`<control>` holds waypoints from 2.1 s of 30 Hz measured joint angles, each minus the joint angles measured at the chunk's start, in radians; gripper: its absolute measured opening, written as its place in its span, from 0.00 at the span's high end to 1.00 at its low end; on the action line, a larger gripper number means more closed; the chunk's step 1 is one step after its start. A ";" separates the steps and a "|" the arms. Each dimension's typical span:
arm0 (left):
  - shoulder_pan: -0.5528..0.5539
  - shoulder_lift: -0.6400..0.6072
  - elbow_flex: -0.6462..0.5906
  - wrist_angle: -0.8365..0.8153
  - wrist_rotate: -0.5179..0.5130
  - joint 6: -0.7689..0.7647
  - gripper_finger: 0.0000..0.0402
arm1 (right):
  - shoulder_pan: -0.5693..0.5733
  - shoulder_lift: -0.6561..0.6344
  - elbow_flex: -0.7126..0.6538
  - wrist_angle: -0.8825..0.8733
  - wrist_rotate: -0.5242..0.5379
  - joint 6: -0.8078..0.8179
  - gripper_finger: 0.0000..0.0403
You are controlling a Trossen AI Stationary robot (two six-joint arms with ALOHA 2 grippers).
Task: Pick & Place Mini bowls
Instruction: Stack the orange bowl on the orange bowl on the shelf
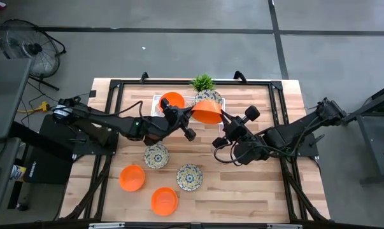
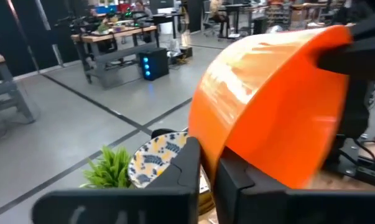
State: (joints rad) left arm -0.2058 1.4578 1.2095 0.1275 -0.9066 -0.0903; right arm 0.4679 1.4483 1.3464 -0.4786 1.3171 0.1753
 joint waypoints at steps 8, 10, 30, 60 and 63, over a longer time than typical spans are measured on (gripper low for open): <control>0.001 0.000 0.000 -0.021 0.016 -0.018 0.99 | 0.010 0.000 0.000 0.044 -0.038 0.001 0.84; 0.001 0.000 0.000 -0.026 0.032 -0.018 1.00 | 0.018 -0.008 0.000 0.076 -0.081 -0.022 0.74; 0.012 -0.088 0.199 -0.593 0.043 -0.076 1.00 | 0.287 -0.334 0.001 -0.127 -0.152 0.462 0.42; 0.687 0.129 0.644 -1.528 0.847 -0.036 1.00 | 0.298 -0.315 -0.214 -0.393 -0.509 1.082 0.41; 0.716 0.144 0.647 -1.535 0.898 -0.018 1.00 | 0.298 -0.315 -0.258 -0.330 -0.542 1.086 0.41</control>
State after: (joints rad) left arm 0.5103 1.6015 1.8568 -1.4072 -0.0089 -0.1087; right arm 0.7658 1.1328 1.0885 -0.8085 0.7754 1.2609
